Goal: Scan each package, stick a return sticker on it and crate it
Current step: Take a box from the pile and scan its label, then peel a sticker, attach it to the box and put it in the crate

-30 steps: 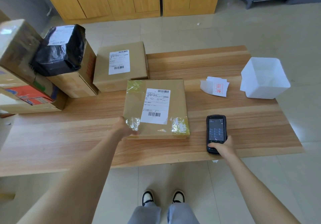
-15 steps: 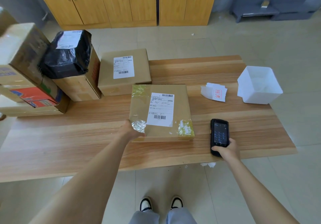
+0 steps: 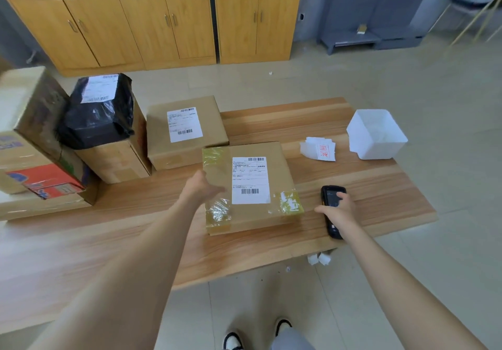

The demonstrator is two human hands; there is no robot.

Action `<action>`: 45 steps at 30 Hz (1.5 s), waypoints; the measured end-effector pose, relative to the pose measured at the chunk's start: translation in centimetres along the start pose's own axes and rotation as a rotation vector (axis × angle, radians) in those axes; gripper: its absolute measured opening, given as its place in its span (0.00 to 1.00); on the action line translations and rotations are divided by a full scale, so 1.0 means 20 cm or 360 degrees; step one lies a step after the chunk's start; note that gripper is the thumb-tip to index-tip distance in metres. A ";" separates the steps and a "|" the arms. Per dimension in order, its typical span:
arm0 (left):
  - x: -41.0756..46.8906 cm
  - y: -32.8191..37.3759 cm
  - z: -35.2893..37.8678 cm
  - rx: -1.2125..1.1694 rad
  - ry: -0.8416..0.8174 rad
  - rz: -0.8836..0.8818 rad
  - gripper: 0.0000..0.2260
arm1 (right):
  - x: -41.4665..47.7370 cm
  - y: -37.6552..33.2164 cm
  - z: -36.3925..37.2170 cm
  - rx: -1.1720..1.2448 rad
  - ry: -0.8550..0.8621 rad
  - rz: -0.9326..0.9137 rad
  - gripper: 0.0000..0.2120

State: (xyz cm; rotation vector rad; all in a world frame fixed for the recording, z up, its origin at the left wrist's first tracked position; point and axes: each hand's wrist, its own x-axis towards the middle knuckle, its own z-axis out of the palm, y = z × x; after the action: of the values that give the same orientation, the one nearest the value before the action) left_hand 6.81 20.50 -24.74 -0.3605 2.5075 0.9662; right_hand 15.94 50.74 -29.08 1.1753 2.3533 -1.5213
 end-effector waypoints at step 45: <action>0.59 1.22 1.07 -0.0179 -0.0191 -0.0209 0.40 | 1.28 -0.26 -0.33 -0.0069 -0.0630 -0.0069 0.36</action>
State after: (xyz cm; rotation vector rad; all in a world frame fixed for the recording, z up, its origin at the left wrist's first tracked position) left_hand -6.45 51.86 -30.64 -0.4809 2.2975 1.0467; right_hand -3.19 69.11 -33.97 0.7336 2.1437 -1.5384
